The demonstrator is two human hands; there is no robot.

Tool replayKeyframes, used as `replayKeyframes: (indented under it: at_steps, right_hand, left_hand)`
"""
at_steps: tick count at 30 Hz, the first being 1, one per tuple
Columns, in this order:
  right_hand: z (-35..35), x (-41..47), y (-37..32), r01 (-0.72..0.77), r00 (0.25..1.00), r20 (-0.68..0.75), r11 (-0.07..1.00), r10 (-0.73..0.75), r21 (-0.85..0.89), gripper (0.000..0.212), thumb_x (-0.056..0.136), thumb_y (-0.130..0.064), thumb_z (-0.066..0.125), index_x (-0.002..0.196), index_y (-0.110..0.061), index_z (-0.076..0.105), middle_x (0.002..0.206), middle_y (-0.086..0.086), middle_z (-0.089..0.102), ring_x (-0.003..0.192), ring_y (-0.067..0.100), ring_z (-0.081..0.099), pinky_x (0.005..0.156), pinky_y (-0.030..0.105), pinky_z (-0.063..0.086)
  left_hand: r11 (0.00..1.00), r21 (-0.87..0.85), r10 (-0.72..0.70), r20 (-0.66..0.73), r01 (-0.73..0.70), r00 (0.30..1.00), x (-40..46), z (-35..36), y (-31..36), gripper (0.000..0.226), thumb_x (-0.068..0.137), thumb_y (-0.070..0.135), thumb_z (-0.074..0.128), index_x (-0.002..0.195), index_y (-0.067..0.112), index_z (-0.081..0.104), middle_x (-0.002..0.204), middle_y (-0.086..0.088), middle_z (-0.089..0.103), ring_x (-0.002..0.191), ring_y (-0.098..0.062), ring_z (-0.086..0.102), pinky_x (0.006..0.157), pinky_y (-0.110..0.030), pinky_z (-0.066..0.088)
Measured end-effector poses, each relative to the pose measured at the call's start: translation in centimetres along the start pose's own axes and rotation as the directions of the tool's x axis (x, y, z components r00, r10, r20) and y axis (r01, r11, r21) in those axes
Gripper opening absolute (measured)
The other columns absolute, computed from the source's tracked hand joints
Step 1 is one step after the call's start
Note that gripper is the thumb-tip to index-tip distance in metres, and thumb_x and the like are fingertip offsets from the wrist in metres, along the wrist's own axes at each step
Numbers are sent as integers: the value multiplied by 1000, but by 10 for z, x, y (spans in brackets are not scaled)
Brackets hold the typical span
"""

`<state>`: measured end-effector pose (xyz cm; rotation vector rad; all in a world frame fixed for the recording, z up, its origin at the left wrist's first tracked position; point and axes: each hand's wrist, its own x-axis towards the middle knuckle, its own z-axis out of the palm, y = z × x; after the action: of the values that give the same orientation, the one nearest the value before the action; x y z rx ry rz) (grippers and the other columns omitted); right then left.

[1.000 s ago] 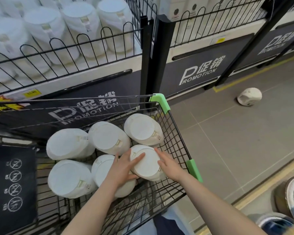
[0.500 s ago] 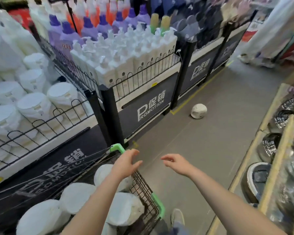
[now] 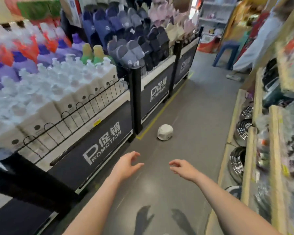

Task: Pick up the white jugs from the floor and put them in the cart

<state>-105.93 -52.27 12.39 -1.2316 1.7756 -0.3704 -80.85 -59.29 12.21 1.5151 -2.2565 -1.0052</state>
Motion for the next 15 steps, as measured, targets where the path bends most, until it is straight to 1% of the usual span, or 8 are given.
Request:
replayKeyframes:
  at_steps: [1, 2, 4, 7, 9, 13, 15]
  right_hand:
    - [-20, 13, 6, -2, 1000, -17, 1000, 2, -5, 27, 89, -19, 57, 116, -14, 59, 88, -3, 59, 66, 2, 50, 62, 13, 38]
    - [-38, 26, 12, -1, 999, -35, 1000, 0, -4, 29, 89, -19, 58, 117, -13, 58, 94, 0, 59, 69, 4, 51, 63, 13, 39]
    - [-72, 48, 23, -5, 998, -57, 1000, 5, -3, 31, 89, -19, 58, 119, -12, 58, 99, 4, 56, 77, 10, 50, 63, 12, 38]
    - [-112, 78, 37, -31, 996, -86, 999, 33, 16, 30, 89, -17, 58, 119, -12, 59, 100, 6, 55, 77, 11, 48, 61, 10, 37]
    - [-139, 103, 40, -46, 994, -101, 998, 50, 41, 31, 89, -17, 57, 120, -12, 58, 101, 6, 54, 75, 9, 49, 61, 10, 38]
    - [-191, 158, 34, -35, 989, -145, 998, 43, 56, 31, 89, -16, 57, 120, -12, 58, 101, 6, 54, 83, 14, 50, 61, 12, 39]
    - [-215, 188, 26, -24, 984, -175, 997, 37, 75, 31, 88, -15, 58, 119, -13, 59, 101, 6, 54, 83, 14, 50, 63, 15, 40]
  left_hand:
    - [1000, -4, 4, 5, -4, 1000, 22, 5, 12, 45, 81, 41, 67, 119, 19, 55, 106, -1, 62, 95, -11, 56, 91, -28, 44]
    - [1000, -7, 13, 10, -13, 1000, 43, 9, 22, 47, 81, 41, 66, 121, 19, 54, 106, -1, 61, 94, -10, 54, 91, -27, 44]
    - [1000, -2, 24, 34, -24, 999, 78, 18, 38, 49, 82, 40, 66, 125, 21, 51, 107, -1, 59, 95, -10, 53, 91, -25, 41]
    - [1000, 4, 19, 74, -20, 997, 125, 24, 49, 48, 83, 40, 66, 125, 20, 52, 109, -2, 60, 101, -13, 56, 88, -20, 38]
    - [1000, 11, 17, 72, -18, 997, 162, 22, 53, 47, 82, 39, 66, 123, 20, 54, 110, -3, 62, 101, -13, 58, 88, -21, 40]
    - [996, 40, 73, 57, -76, 996, 249, 9, 75, 46, 82, 38, 67, 123, 21, 55, 107, -2, 62, 96, -11, 57, 87, -20, 40]
    - [992, 35, 119, 68, -122, 990, 297, 0, 91, 46, 82, 38, 67, 123, 21, 55, 106, -2, 62, 92, -11, 56, 89, -26, 45]
